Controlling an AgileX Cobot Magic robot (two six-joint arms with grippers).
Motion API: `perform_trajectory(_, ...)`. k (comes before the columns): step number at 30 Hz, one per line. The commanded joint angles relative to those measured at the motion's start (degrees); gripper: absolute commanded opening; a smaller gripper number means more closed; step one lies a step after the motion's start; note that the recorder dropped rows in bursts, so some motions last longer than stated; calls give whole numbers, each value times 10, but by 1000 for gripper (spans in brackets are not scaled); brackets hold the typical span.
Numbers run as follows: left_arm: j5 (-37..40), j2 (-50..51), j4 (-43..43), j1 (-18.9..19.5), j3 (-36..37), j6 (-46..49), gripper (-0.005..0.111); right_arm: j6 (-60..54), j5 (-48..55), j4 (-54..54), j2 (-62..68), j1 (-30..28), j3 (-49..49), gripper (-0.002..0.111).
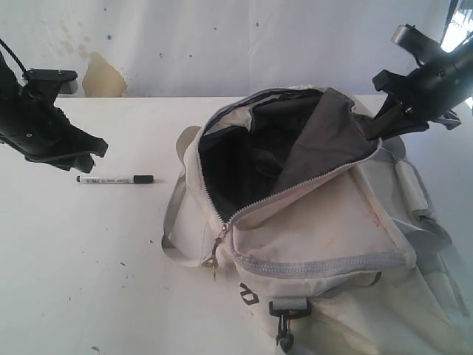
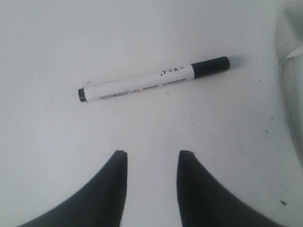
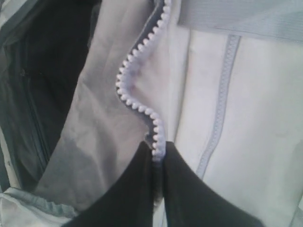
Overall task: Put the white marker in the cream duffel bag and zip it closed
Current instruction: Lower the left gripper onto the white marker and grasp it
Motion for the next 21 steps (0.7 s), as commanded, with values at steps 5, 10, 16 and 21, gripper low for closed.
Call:
perform_trajectory(5,-1,-4,3,2,-3,3,49,8,-2,-28,-8,-29,0,0)
perform_trajectory(10,-22,13,3,2,-3,3,65,9,-2,-27,-8,-30,0,0)
perform_trajectory(16,-69,38,-11,2,-3,3,66,11,-2,-27,-8,-30,0,0)
perform_trajectory(21,-92,53,-11,2,-3,96,65,11,-2,-27,-8,-30,0,0)
